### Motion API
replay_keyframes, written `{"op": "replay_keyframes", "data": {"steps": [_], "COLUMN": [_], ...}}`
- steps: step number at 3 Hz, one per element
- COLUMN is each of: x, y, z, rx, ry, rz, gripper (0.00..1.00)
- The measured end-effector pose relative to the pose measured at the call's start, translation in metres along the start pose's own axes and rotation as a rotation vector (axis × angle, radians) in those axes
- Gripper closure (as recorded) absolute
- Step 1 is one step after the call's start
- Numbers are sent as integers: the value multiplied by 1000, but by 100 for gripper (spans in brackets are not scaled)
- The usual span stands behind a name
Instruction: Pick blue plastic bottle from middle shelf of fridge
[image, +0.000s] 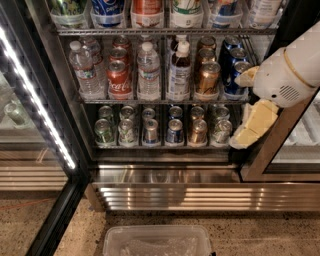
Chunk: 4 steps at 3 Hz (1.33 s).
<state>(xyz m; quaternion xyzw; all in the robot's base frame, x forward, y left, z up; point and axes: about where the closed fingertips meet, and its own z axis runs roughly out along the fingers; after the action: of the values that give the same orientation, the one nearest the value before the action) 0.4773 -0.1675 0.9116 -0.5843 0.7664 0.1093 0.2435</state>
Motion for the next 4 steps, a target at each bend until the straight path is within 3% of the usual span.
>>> {"op": "replay_keyframes", "data": {"steps": [1, 2, 4], "x": [-50, -101, -100], "y": [-20, -45, -49], "z": [50, 76, 81], "rx": [-70, -113, -111], "ry": [-215, -370, -404], "rz": [8, 13, 32], "gripper": [0, 0, 0]}}
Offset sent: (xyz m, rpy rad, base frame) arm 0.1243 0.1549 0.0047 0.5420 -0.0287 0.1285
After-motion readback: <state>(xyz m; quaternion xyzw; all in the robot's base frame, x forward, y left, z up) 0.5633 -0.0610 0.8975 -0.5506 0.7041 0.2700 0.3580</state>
